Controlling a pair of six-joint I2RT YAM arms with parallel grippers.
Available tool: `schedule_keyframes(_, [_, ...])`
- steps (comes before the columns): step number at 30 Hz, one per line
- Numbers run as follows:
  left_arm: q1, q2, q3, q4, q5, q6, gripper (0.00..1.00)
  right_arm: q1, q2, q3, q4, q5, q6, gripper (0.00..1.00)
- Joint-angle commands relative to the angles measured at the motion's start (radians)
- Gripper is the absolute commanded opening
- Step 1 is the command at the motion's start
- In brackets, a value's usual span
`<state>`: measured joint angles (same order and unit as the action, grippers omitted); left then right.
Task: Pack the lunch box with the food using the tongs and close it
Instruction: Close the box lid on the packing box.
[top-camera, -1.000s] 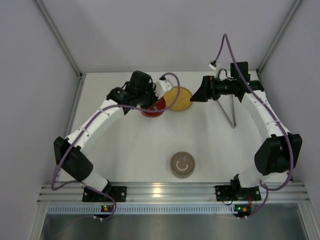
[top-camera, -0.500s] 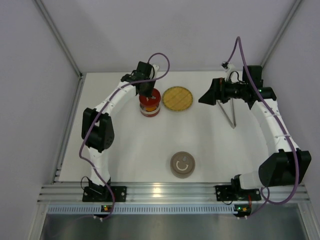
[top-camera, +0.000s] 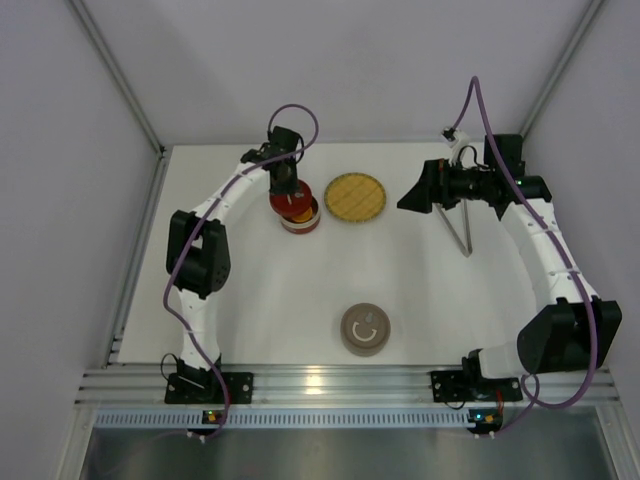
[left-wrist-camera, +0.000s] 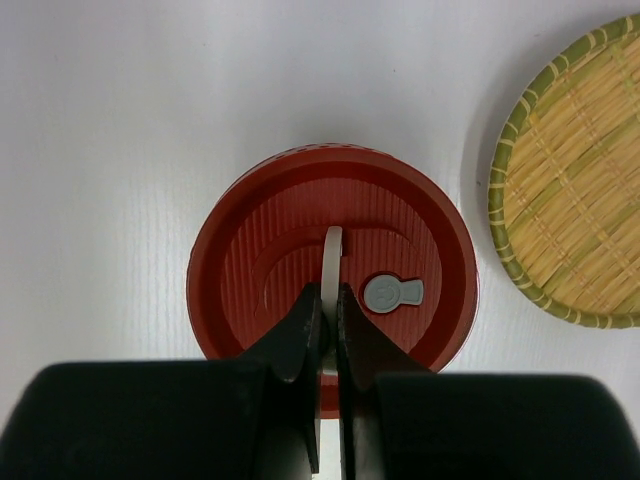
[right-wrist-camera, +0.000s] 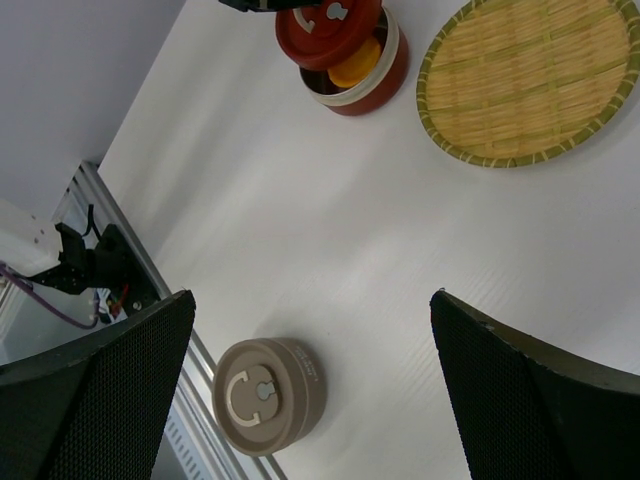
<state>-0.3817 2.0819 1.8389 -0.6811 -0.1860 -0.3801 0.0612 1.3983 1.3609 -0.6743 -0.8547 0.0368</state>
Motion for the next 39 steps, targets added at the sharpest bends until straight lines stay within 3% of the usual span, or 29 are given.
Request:
schedule_keyframes(1, [-0.017,-0.046,0.001,0.014,-0.063,-0.097,0.00,-0.017,-0.019,0.000,0.018,-0.018,-0.003,0.99])
schedule_keyframes(16, [-0.031,-0.077,-0.090,0.041,-0.081,-0.249,0.00,-0.017,-0.010,-0.017,0.038,-0.038,0.011,0.99])
schedule_keyframes(39, [-0.091,-0.042,-0.041,0.028,-0.178,-0.187,0.00,-0.017,-0.005,-0.023,0.045,-0.041,0.018,0.99])
